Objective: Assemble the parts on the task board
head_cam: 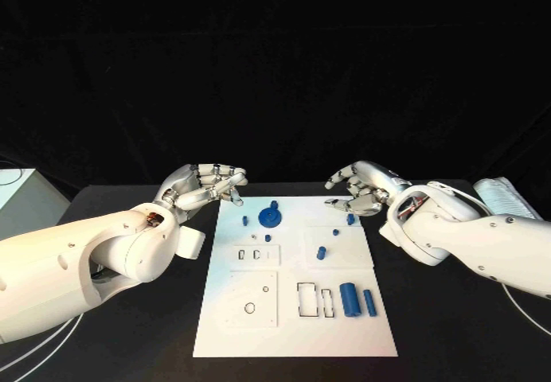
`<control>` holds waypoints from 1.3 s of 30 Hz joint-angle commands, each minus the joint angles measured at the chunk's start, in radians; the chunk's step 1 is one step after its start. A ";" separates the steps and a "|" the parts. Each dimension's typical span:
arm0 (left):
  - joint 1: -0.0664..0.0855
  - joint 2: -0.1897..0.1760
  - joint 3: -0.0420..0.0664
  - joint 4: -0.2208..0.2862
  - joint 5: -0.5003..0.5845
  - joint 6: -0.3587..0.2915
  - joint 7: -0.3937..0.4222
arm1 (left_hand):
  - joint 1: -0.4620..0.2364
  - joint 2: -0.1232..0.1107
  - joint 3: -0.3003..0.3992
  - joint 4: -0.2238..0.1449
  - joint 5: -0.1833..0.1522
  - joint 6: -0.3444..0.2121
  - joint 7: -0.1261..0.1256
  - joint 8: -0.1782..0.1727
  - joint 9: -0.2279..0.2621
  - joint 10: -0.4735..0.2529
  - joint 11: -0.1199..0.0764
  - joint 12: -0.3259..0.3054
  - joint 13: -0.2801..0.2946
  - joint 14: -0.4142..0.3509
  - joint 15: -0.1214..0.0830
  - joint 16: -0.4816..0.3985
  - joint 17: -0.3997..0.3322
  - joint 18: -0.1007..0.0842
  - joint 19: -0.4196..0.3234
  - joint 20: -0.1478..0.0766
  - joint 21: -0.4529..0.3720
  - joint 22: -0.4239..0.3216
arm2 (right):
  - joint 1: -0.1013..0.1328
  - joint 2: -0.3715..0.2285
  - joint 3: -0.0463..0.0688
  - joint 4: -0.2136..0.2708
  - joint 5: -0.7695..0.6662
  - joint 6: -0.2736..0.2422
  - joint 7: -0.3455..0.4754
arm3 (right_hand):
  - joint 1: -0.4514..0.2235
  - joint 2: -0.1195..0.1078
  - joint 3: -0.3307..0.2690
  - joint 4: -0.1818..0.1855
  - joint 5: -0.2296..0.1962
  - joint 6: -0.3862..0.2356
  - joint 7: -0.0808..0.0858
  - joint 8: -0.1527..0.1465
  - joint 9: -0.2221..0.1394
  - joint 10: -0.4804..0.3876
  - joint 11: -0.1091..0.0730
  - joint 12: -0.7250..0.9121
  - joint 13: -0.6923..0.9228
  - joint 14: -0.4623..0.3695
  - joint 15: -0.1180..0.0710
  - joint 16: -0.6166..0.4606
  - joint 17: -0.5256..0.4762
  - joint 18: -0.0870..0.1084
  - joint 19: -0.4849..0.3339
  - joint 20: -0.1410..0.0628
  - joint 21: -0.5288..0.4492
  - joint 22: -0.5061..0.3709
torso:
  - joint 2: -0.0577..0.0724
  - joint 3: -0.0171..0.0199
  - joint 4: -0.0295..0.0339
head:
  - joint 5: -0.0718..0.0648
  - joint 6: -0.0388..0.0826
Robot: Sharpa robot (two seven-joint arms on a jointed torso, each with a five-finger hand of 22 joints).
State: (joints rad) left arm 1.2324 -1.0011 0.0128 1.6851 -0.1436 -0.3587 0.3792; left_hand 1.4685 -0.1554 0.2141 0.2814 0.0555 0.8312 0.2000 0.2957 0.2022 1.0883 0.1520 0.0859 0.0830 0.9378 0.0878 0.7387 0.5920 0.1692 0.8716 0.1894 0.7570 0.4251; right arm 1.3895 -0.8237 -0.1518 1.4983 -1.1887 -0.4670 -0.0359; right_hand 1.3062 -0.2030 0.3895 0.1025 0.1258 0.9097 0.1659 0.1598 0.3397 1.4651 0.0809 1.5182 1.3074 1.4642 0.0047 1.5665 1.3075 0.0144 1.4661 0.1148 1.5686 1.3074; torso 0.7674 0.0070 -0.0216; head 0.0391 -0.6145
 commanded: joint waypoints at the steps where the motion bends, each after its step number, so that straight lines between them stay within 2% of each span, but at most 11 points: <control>1: 0.000 0.004 0.000 0.000 0.002 0.019 0.011 | 0.002 0.005 0.003 0.000 -0.006 0.007 0.003 -0.004 0.002 -0.002 -0.004 -0.004 0.001 -0.007 0.003 0.004 0.002 0.011 -0.009 0.000 0.004 0.001 | -0.005 -0.029 -0.002 -0.002 0.085 0.118 0.137 | 0.015 -0.005 0.004 -0.013 0.002 0.005 -0.002 -0.005 0.000 0.057 0.002 -0.004 0.211 0.107 -0.008 0.004 0.263 -0.014 0.105 -0.010 0.002 0.263 | -0.005 0.0067 -0.0090 | -0.001 0.000; 7: 0.000 0.009 -0.001 -0.004 0.002 0.022 0.012 | 0.003 0.005 0.004 -0.001 -0.006 0.008 0.003 -0.003 0.002 -0.001 -0.005 -0.003 0.002 -0.007 0.003 0.004 0.002 0.011 -0.010 0.000 0.005 0.002 | -0.030 -0.066 -0.006 -0.043 0.028 0.104 0.151 | 0.032 -0.012 0.008 -0.027 0.006 0.002 -0.004 -0.009 -0.001 0.055 0.000 -0.006 0.209 0.107 -0.010 0.004 0.263 -0.014 0.105 -0.012 0.002 0.263 | -0.007 0.0133 -0.0131 | -0.009 -0.002; 9: 0.000 0.010 -0.002 -0.004 0.002 0.023 0.012 | 0.003 0.005 0.004 -0.001 -0.006 0.008 0.003 -0.003 0.002 -0.001 -0.005 -0.003 0.002 -0.007 0.003 0.004 0.002 0.011 -0.010 0.000 0.005 0.002 | -0.036 -0.068 -0.006 -0.056 0.014 0.099 0.150 | 0.033 -0.013 0.008 -0.028 0.006 0.001 -0.004 -0.010 -0.001 0.054 0.000 -0.007 0.208 0.107 -0.010 0.004 0.263 -0.014 0.105 -0.012 0.002 0.263 | -0.006 0.0138 -0.0126 | -0.011 -0.003; 15: -0.001 0.013 -0.002 -0.008 0.002 0.023 0.012 | 0.003 0.004 0.004 -0.001 -0.006 0.008 0.002 -0.003 0.002 -0.001 -0.005 -0.003 0.002 -0.007 0.003 0.004 0.002 0.011 -0.011 0.000 0.006 0.002 | -0.062 -0.056 -0.007 -0.122 -0.028 0.073 0.124 | 0.038 -0.015 0.010 -0.033 0.012 -0.002 -0.004 -0.013 -0.002 0.052 -0.001 -0.010 0.205 0.107 -0.010 0.004 0.263 -0.014 0.105 -0.012 0.002 0.263 | -0.004 0.0110 -0.0095 | -0.015 -0.002; 19: -0.001 0.015 -0.003 -0.011 0.002 0.024 0.012 | 0.003 0.004 0.004 -0.001 -0.006 0.008 0.002 -0.003 0.002 -0.001 -0.005 -0.003 0.002 -0.007 0.003 0.004 0.002 0.011 -0.011 0.000 0.006 0.002 | -0.073 -0.032 -0.008 -0.161 -0.034 0.056 0.104 | 0.035 -0.016 0.010 -0.032 0.015 -0.009 -0.003 -0.018 -0.004 0.050 0.000 -0.013 0.203 0.107 -0.009 0.004 0.263 -0.014 0.105 -0.012 0.002 0.263 | -0.003 0.0118 -0.0098 | -0.014 -0.005; 22: -0.001 0.017 -0.003 -0.012 0.002 0.024 0.011 | 0.003 0.004 0.004 -0.001 -0.006 0.008 0.002 -0.003 0.002 -0.001 -0.005 -0.003 0.002 -0.007 0.003 0.004 0.002 0.011 -0.011 0.000 0.006 0.002 | -0.080 -0.012 -0.008 -0.189 -0.036 0.036 0.086 | 0.035 -0.012 0.012 -0.032 0.017 -0.012 -0.003 -0.020 -0.005 0.049 0.000 -0.014 0.202 0.107 -0.008 0.004 0.263 -0.014 0.105 -0.012 0.002 0.263 | -0.004 0.0097 -0.0073 | -0.017 -0.008; 26: -0.001 0.023 -0.003 -0.015 0.002 0.025 0.011 | 0.003 0.004 0.004 -0.001 -0.006 0.008 0.002 -0.003 0.002 -0.001 -0.005 -0.003 0.002 -0.007 0.003 0.004 0.002 0.011 -0.011 0.000 0.006 0.002 | -0.092 0.020 -0.008 -0.228 -0.038 0.018 0.065 | 0.035 -0.007 0.015 -0.031 0.018 -0.013 -0.002 -0.021 -0.005 0.049 0.000 -0.014 0.202 0.107 -0.006 0.004 0.263 -0.014 0.105 -0.011 0.002 0.263 | -0.002 0.0116 -0.0032 | -0.019 -0.008; 30: -0.001 0.025 -0.003 -0.016 0.002 0.026 0.011 | 0.004 0.004 0.004 -0.002 -0.006 0.009 0.002 -0.003 0.002 -0.001 -0.005 -0.003 0.002 -0.007 0.002 0.005 0.002 0.011 -0.012 0.000 0.007 0.003 | -0.101 0.044 -0.008 -0.255 -0.038 0.015 0.056 | 0.034 -0.005 0.017 -0.030 0.019 -0.013 -0.001 -0.022 -0.005 0.049 0.001 -0.013 0.203 0.107 -0.005 0.004 0.263 -0.014 0.105 -0.010 0.002 0.263 | 0.000 0.0148 -0.0021 | -0.018 -0.012; 35: -0.001 0.024 -0.003 -0.017 0.002 0.026 0.010 | 0.004 0.004 0.004 -0.002 -0.006 0.009 0.002 -0.003 0.002 -0.001 -0.005 -0.003 0.002 -0.007 0.002 0.005 0.002 0.011 -0.012 0.000 0.007 0.003 | -0.110 0.063 -0.008 -0.273 -0.037 0.023 0.051 | 0.032 -0.002 0.018 -0.029 0.019 -0.013 0.000 -0.022 -0.005 0.050 0.001 -0.013 0.203 0.107 -0.004 0.004 0.263 -0.014 0.105 -0.009 0.002 0.263 | -0.001 0.0133 -0.0003 | -0.020 -0.017; 39: -0.001 0.022 -0.003 -0.017 0.002 0.024 0.009 | 0.004 0.004 0.004 -0.001 -0.006 0.009 0.002 -0.003 0.002 0.000 -0.005 -0.003 0.002 -0.007 0.002 0.005 0.002 0.011 -0.013 0.000 0.008 0.004 | -0.114 0.067 -0.008 -0.277 -0.037 0.043 0.049 | 0.028 0.002 0.023 -0.027 0.019 0.002 0.001 -0.016 -0.002 0.052 0.003 -0.010 0.206 0.107 -0.003 0.004 0.263 -0.014 0.105 -0.007 0.002 0.263 | -0.002 0.0135 -0.0024 | -0.018 -0.023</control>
State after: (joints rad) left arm 1.2306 -0.9803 0.0093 1.6665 -0.1435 -0.3505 0.3796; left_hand 1.4685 -0.1555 0.2140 0.2814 0.0555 0.8348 0.2036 0.2957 0.2038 1.0883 0.1520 0.0860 0.0836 0.9378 0.0879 0.7387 0.5926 0.1693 0.8645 0.1893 0.7606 0.4273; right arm 1.2773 -0.7579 -0.1597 1.2225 -1.2120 -0.4399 0.0228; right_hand 1.3341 -0.2101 0.4076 0.0772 0.1396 0.9034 0.1663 0.1426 0.3364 1.4651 0.0808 1.5101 1.3073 1.4666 -0.0003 1.5665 1.3074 0.0145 1.4662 0.1072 1.5686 1.3080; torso 0.7665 0.0202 -0.0229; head 0.0196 -0.6332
